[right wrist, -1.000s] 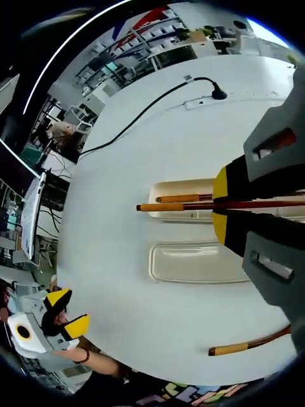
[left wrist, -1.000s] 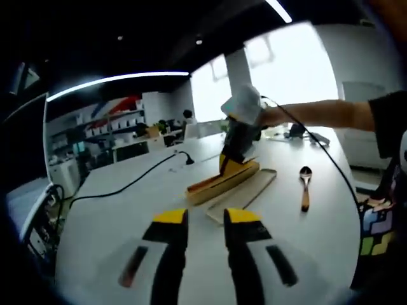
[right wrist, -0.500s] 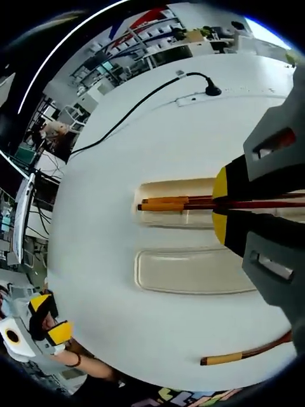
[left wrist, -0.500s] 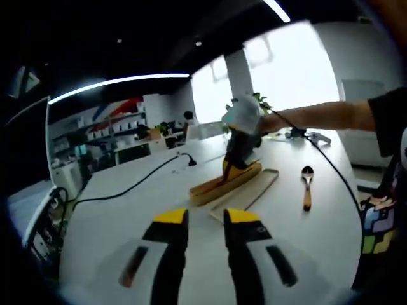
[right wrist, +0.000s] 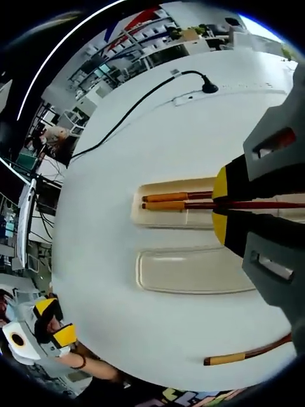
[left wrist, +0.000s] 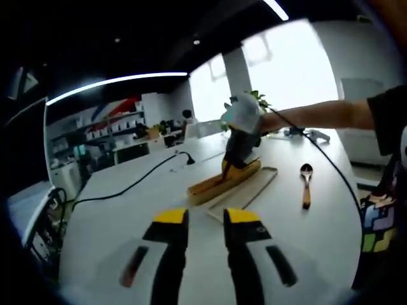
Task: Arrange the utensils inside the cutlery case until each visible utensil rests in its matching compartment.
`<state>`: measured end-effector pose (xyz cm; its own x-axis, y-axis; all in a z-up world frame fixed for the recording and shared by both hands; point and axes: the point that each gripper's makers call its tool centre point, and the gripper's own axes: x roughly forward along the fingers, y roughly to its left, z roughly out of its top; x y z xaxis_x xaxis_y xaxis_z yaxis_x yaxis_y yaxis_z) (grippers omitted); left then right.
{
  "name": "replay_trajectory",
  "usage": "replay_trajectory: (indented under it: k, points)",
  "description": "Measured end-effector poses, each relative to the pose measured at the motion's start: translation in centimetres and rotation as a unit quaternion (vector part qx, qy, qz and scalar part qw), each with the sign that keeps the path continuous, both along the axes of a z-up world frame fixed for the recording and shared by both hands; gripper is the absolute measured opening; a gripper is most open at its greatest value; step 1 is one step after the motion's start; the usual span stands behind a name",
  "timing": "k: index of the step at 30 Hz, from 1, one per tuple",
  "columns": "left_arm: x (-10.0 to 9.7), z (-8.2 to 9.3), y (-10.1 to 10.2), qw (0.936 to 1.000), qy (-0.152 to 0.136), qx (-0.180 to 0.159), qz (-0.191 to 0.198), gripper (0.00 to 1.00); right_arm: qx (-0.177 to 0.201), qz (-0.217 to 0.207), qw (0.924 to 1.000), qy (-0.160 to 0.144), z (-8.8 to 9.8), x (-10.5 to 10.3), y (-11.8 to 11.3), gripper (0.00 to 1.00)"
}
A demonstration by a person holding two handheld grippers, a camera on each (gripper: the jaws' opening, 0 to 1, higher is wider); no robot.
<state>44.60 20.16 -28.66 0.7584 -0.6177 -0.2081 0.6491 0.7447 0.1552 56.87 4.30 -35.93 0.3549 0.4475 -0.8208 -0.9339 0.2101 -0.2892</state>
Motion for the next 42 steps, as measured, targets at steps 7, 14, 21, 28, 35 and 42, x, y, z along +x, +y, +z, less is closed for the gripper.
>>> replay_trajectory:
  k: [7,14,21,28,35,42]
  points:
    - [-0.2,0.0,-0.3,1.0,0.001,-0.003,-0.005,0.23,0.002,-0.007,1.0,-0.004,0.1,0.3,-0.2,0.05]
    - [-0.1,-0.3,-0.1,1.0,0.003,0.003,-0.001,0.23,-0.004,-0.013,0.9999,-0.009,0.5,0.2,-1.3,0.05]
    - [0.3,-0.3,0.2,1.0,0.005,0.007,0.001,0.23,-0.027,-0.029,0.9992,-0.007,1.0,-0.7,-5.3,0.04]
    - [0.6,-0.8,-0.1,0.9999,0.01,0.011,-0.001,0.23,-0.043,-0.051,0.9978,0.008,0.5,-1.9,-9.0,0.03]
    - [0.7,-1.0,-0.1,0.9998,0.012,0.014,-0.002,0.23,-0.029,-0.058,0.9978,0.014,1.1,-2.2,-9.3,0.03]
    - [0.8,-0.8,0.2,0.9998,0.01,0.015,0.002,0.23,-0.043,-0.049,0.9974,0.031,0.5,-2.9,-9.5,0.03]
